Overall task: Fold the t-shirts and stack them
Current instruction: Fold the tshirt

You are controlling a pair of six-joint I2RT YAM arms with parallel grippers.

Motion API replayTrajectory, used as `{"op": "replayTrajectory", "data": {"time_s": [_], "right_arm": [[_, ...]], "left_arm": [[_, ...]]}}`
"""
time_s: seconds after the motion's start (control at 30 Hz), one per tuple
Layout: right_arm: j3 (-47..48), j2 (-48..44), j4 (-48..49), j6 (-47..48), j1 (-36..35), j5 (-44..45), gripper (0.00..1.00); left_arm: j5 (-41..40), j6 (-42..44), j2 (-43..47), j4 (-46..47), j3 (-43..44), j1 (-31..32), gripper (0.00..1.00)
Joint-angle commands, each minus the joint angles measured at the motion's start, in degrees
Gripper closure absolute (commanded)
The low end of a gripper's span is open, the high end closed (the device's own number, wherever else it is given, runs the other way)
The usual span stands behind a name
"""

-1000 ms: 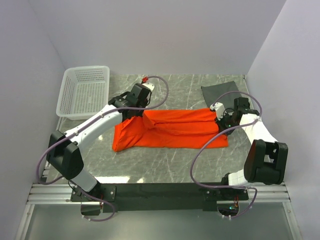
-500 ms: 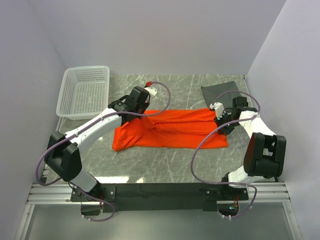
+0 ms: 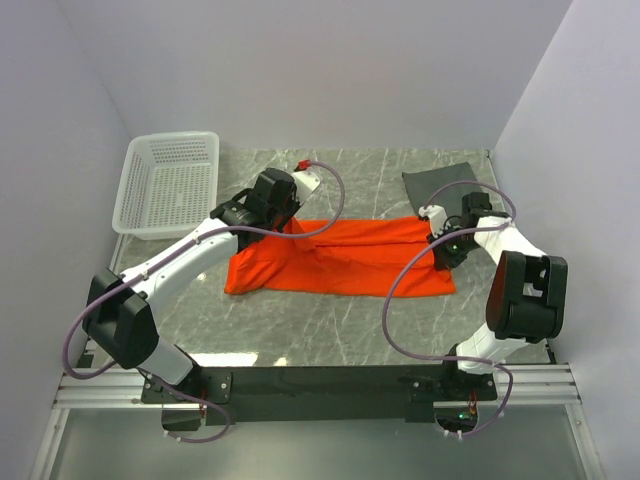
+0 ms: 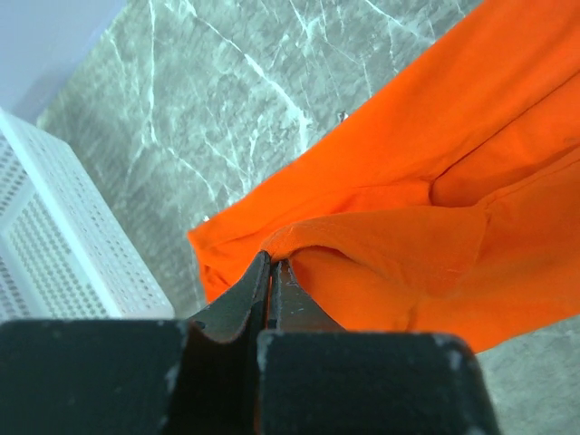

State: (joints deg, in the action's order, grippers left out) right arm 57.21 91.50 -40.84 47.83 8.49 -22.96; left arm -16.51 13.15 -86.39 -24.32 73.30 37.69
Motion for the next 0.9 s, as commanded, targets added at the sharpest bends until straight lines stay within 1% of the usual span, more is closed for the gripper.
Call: {"op": "replayTrajectory", "data": {"time_s": [0.0,0.3,0.53,0.87], "right_arm": [[2.2,0.25,1.82,-1.16,-0.32,0.2,1.0],[3.43,1.22,1.9,-1.6,-0.49,0.2,1.0],[4.31,2.89,1.73,-1.87,-0.93,0.72,1.0],[5.54,2.01,4.01,-5.11,-0.93,3.18,0.91]], "left_arm": [[2.27,3.98,0.79,3.31,-0.35,-0.08,0.99],[1.75,6.36,-0.62,5.15,-1.49,-0.08,0.99],[1.22,6.28,-1.59,5.95,-0.7,-0.16,1.0],[1.04,6.98,-0.71,7.09,-1.67,-0.16,0.99]]}}
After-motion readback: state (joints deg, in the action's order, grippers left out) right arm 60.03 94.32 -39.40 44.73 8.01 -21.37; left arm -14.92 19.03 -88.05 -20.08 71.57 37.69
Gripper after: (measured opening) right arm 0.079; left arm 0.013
